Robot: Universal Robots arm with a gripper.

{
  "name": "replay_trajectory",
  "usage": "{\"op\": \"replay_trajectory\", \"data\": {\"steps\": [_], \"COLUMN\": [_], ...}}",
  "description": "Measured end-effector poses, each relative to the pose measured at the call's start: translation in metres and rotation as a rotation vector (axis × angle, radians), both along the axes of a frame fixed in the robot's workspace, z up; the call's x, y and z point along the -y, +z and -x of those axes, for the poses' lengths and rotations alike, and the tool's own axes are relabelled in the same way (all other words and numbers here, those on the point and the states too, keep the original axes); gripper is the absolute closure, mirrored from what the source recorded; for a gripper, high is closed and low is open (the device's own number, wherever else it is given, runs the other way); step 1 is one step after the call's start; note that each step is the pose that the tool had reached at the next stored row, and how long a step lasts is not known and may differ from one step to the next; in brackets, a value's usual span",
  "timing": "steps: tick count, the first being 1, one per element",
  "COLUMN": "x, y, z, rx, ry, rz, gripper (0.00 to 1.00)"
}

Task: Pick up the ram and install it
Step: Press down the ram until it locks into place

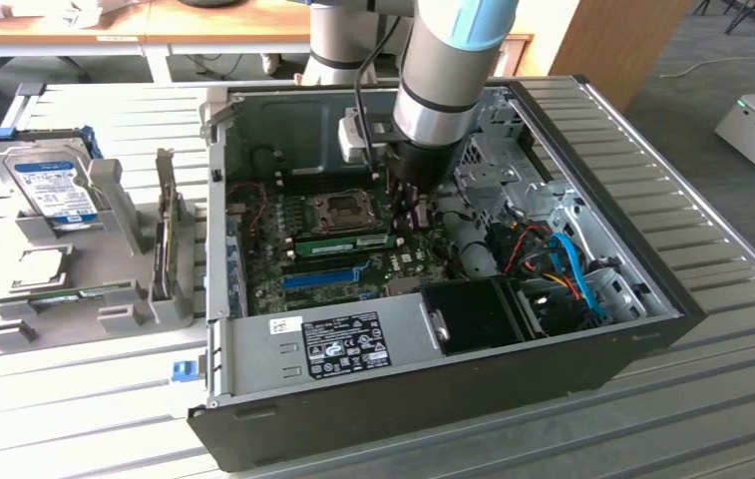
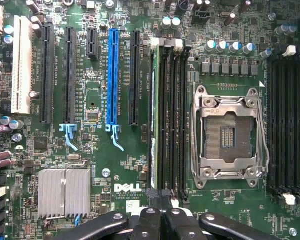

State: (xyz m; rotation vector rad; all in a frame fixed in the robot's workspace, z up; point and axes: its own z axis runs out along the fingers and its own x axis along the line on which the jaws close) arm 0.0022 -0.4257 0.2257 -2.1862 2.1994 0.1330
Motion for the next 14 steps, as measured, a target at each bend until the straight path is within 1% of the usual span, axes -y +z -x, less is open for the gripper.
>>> {"op": "replay_trajectory", "data": {"steps": [14], "x": [0.0], "y": [-0.0011], "z": [0.0], "rx": [0.0], "ry": [0.0], "rz": [-0.0001], "gripper": [0.89]}}
